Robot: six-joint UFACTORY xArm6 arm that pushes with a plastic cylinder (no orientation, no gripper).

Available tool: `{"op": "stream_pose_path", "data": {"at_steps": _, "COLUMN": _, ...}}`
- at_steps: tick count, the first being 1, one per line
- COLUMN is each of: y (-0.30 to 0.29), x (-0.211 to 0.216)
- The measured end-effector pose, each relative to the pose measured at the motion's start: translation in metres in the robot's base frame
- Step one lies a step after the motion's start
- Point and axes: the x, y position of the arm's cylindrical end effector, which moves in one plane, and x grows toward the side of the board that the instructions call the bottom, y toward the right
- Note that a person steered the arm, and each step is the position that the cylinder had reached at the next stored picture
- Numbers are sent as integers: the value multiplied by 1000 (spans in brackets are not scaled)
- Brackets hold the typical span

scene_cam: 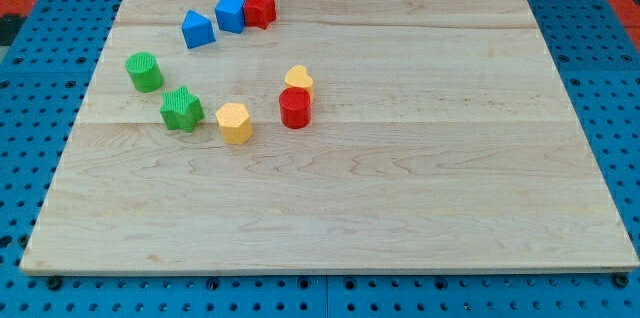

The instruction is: Push the red star towards the centre

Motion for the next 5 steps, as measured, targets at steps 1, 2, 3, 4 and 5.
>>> {"op": "stream_pose_path", "data": {"at_steps": 1, "y": 32, "x": 24}}
{"op": "stream_pose_path", "data": {"at_steps": 2, "y": 58, "x": 50}}
{"op": "stream_pose_path", "data": {"at_steps": 3, "y": 63, "x": 9}}
{"op": "stream_pose_path", "data": {"at_steps": 4, "y": 28, "x": 2}}
{"op": "stream_pose_path", "data": {"at_steps": 5, "y": 21, "x": 2}}
